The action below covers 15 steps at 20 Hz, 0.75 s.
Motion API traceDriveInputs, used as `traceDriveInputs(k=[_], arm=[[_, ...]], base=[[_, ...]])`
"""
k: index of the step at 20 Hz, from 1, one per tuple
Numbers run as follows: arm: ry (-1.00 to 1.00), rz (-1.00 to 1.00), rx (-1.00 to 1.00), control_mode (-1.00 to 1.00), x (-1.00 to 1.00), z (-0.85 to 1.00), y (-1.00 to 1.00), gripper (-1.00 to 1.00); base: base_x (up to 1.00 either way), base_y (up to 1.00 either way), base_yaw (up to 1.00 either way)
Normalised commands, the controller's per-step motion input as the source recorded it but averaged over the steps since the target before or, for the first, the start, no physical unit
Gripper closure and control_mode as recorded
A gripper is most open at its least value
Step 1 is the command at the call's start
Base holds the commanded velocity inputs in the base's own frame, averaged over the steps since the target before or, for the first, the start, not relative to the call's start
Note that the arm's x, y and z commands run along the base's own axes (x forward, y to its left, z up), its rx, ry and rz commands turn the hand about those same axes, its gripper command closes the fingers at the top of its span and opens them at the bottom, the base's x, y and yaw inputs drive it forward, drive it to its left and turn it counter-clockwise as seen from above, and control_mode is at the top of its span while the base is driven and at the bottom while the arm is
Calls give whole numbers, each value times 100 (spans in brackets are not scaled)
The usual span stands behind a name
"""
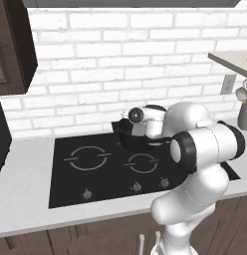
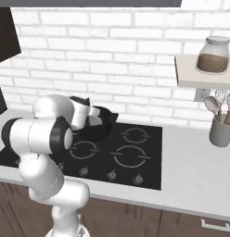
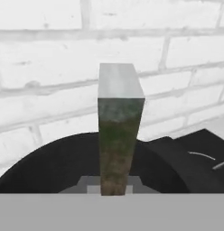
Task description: Put the tomato and garlic in the pot. Retrieve the spatula and lightly stir the vegetables in the pot.
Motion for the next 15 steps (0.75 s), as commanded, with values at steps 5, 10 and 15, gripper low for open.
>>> traceDriveInputs(k=[5, 10, 15], arm=[[29, -12, 8, -100, 0, 78, 17, 100], [30, -14, 3, -100, 0, 45, 13, 100], [7, -13, -4, -100, 0, 1, 13, 100]], base=[[0, 0, 0], [0, 0, 0], [0, 0, 0]])
